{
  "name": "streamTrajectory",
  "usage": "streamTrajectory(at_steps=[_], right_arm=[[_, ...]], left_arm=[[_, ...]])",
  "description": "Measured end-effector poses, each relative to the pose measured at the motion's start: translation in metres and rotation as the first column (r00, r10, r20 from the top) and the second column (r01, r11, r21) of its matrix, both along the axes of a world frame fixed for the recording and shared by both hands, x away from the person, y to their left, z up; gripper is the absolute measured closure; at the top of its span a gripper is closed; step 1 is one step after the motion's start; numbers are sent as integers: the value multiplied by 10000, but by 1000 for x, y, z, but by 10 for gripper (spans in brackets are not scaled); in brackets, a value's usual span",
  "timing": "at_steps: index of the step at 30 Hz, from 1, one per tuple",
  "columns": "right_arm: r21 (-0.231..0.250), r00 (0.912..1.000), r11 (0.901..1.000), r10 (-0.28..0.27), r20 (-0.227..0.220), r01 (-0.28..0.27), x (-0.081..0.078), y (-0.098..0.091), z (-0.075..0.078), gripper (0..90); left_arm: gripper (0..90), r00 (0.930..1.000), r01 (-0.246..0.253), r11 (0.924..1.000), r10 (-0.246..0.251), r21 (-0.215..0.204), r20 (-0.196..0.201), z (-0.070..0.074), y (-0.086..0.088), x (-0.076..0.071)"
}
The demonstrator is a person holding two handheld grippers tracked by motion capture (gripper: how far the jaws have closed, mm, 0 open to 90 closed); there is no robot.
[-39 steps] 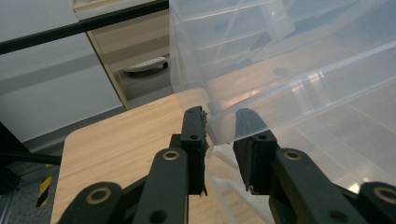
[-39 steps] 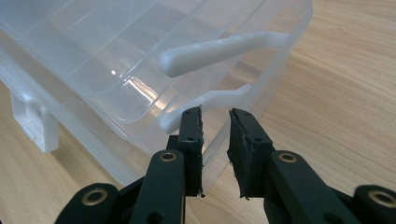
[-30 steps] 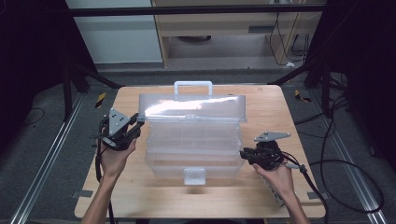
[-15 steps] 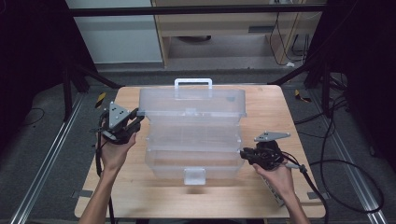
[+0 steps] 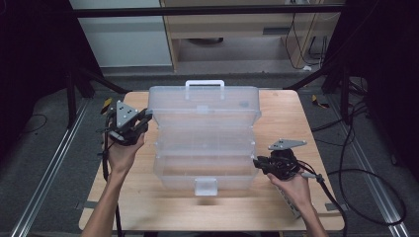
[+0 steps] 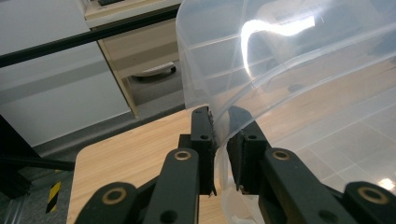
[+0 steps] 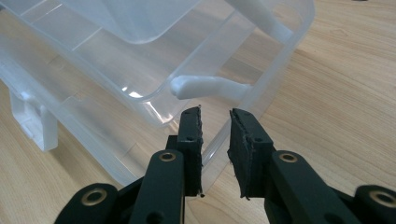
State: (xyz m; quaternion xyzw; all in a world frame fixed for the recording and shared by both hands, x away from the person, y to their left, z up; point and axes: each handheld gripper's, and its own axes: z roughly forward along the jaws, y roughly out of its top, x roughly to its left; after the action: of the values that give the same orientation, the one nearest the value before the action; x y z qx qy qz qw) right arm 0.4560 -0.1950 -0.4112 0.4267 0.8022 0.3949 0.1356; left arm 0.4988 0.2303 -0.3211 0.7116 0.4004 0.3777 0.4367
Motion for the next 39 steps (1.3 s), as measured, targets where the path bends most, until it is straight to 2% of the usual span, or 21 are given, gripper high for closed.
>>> streamTrajectory(at_steps=[19,28,39], right_arm=[[-6,10000,10000,41,14,-41,0,0,0,742],[-7,10000,10000,55,21,-55,1,0,0,741],[-14,10000,10000,68,37,-68,1,0,0,740]], left_arm=[[831,9997,-221,9994,219,276,100,9,-4,23],[836,9996,-251,9994,249,217,115,10,-4,30],[839,9998,-197,9998,197,-79,32,13,-4,40]])
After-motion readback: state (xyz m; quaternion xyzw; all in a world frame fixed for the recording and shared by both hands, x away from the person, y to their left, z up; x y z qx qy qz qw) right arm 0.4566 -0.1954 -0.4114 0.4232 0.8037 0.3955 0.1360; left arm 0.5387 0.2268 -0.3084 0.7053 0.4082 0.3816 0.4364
